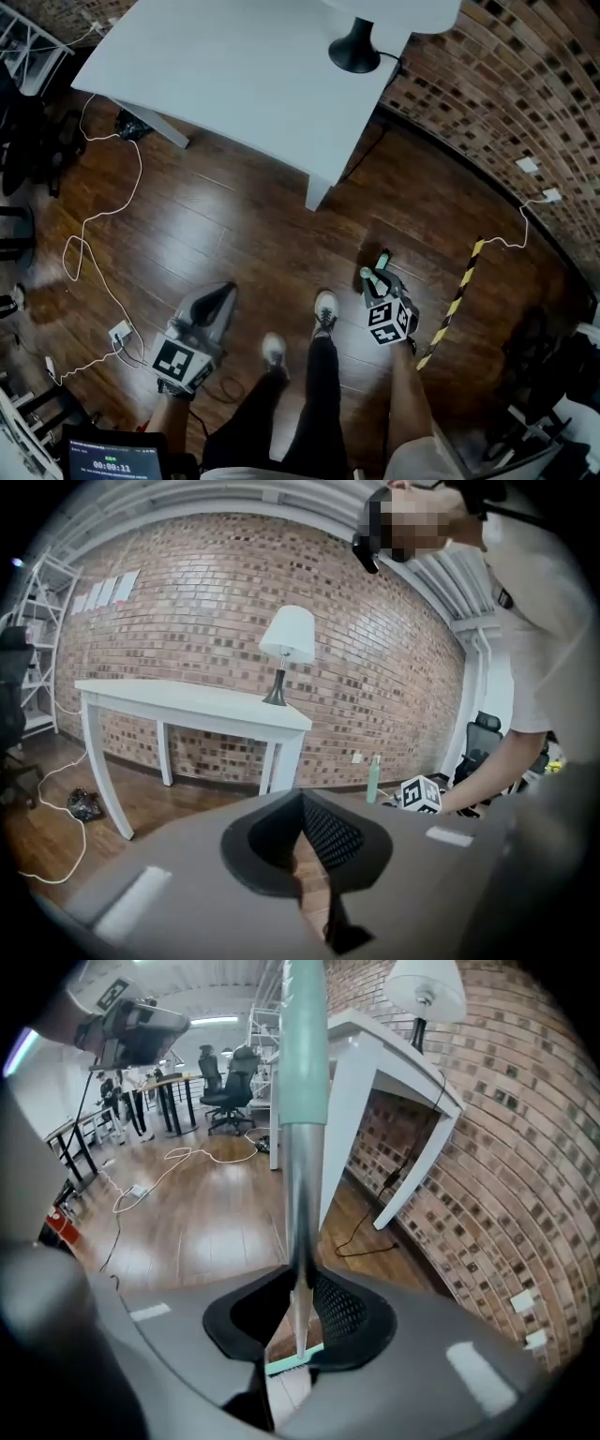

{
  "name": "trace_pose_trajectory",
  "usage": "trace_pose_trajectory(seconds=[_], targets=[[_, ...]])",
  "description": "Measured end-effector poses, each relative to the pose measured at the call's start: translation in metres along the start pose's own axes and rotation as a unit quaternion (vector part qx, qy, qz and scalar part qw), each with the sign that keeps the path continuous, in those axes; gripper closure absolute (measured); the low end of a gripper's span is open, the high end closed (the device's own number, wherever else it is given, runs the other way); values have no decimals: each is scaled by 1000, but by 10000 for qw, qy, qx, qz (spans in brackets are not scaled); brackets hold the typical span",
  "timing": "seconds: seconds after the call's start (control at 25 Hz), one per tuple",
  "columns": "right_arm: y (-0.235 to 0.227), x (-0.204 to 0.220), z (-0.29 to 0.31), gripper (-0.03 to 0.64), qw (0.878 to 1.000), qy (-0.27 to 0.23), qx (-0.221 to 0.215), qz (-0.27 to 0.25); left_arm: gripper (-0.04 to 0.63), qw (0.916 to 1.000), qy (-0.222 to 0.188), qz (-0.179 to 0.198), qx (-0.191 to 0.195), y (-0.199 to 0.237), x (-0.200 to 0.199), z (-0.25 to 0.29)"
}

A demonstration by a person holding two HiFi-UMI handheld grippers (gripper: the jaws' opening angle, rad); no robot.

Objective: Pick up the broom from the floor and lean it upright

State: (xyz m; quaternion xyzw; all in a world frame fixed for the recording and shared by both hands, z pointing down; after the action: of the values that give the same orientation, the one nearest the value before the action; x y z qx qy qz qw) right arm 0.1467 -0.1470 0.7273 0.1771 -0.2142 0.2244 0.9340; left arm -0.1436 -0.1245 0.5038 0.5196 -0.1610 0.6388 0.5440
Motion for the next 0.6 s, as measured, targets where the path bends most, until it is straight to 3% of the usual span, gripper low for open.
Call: trace_pose_trajectory(seconds=[0.32,0.6], targets=[[-66,-9,27,523,9993,-247,115,250,595,9987,283,-160,393,-34,-2,70],[-131,-26,70,520,9993,-280,94,239,595,9980,439,-220,397,-47,5,110]])
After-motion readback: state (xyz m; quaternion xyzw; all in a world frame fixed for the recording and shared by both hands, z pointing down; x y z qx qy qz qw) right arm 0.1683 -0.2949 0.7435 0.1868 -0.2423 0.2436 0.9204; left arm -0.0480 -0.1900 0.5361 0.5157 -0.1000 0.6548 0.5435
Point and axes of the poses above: the fingertips, and each gripper's own axes: z forward along the fingers, y to its left, x out of its underside, the point moved 1 cm from there along -z, backward along the fingers, and after that the axes turned 10 degrees about -z, right-handed, at the moved point
